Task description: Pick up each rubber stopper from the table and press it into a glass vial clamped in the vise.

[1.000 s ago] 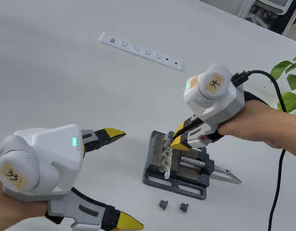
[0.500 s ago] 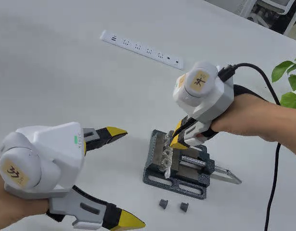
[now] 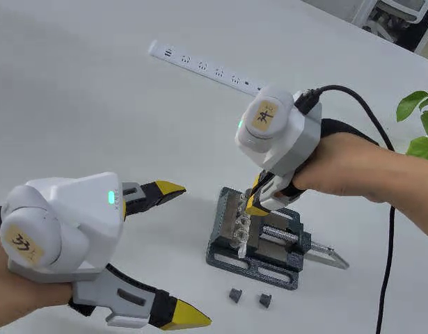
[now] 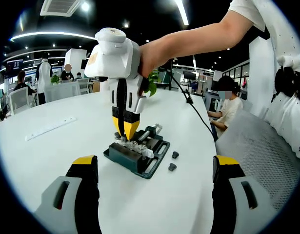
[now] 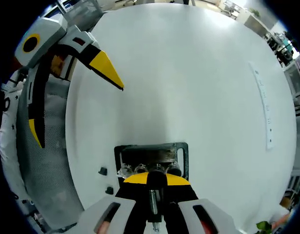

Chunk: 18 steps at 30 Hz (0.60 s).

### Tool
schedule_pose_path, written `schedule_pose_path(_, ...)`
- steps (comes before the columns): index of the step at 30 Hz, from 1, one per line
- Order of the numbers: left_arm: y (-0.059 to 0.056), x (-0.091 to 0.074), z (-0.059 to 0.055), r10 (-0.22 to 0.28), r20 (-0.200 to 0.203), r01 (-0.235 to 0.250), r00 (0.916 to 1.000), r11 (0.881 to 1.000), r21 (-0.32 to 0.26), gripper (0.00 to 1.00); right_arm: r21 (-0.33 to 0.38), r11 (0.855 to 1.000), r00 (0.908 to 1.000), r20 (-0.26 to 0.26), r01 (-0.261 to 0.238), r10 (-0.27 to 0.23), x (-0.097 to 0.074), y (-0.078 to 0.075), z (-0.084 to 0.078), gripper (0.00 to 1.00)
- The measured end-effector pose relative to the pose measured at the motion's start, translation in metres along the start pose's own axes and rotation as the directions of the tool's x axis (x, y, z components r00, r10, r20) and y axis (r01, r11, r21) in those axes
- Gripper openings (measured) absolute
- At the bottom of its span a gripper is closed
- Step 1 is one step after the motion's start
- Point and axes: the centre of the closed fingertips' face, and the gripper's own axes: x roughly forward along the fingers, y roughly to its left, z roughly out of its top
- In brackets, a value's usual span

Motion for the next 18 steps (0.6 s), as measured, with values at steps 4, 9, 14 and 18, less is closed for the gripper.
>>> schedule_pose_path(4,-0.0025,0.0014,0.0023,-0.004,0.001,0.004,1.0000,1.000,0.001,0.97,-0.006,1.000,0.9990,0.044,-0.006,0.007,-0.0031,0.0021,-0.0018,0.06)
schedule_pose_path(9,-0.0049,0.0012,0.0022,-0.006,-0.002,0.006,1.0000,1.000,0.001,0.97,0.000,1.000,0.9965,0.083,-0.008,0.008,-0.0017,0.0001,-0.0014,0.07)
schedule_pose_path(14,-0.0044,0.0002,0.0024,-0.002,-0.003,0.002,1.0000,1.000,0.002,0.97,0.012,1.000,0.9937,0.112,-0.007,0.006,-0.0020,0.0014,-0.0020,0.08)
schedule_pose_path(18,-0.0037,-0.0002,0.0023,0.000,-0.004,0.000,1.0000,1.000,0.000,0.97,0.027,1.000,0.9917,0.128,-0.013,0.010,-0.0030,0.0033,-0.0020,0.10)
